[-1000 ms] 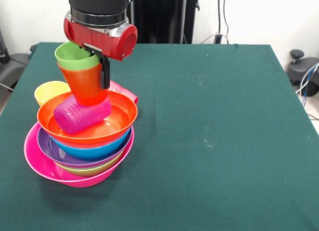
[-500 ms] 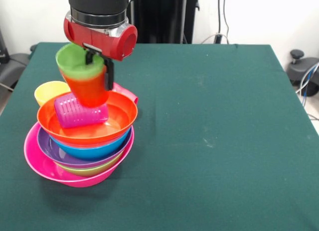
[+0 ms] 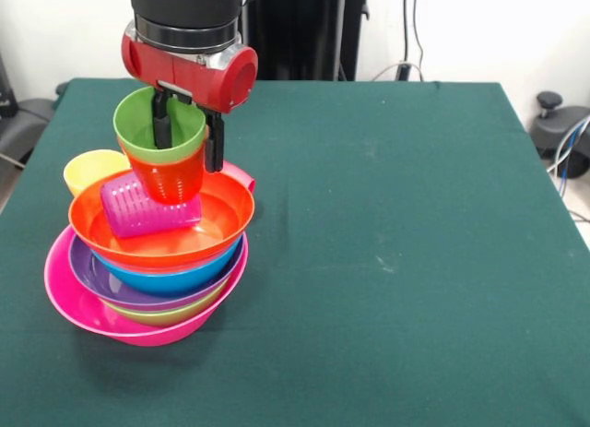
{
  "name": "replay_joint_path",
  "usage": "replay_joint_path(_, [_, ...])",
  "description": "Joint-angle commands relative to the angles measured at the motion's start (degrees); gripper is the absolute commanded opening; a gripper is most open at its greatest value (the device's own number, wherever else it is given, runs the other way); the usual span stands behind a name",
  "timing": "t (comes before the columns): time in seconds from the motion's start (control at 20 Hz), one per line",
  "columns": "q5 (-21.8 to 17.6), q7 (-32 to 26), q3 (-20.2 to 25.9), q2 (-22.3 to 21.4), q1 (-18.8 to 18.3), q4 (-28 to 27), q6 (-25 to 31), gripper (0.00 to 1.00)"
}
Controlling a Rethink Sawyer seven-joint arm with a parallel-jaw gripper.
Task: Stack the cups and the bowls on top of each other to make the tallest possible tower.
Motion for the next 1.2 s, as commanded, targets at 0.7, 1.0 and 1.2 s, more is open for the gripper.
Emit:
replay_joint_path(0.7, [-1.0,3.4,1.1,3.9,2.3,-2.2,-0.8,1.0])
replay_joint_path(1.0, [-0.5,6.6,0.1,6.5,4.9,-4.9,-1.2,1.0])
replay_joint_path(1.2, [0.6,8.0,-0.7,7.5,6.6,-6.6,-0.1,1.0])
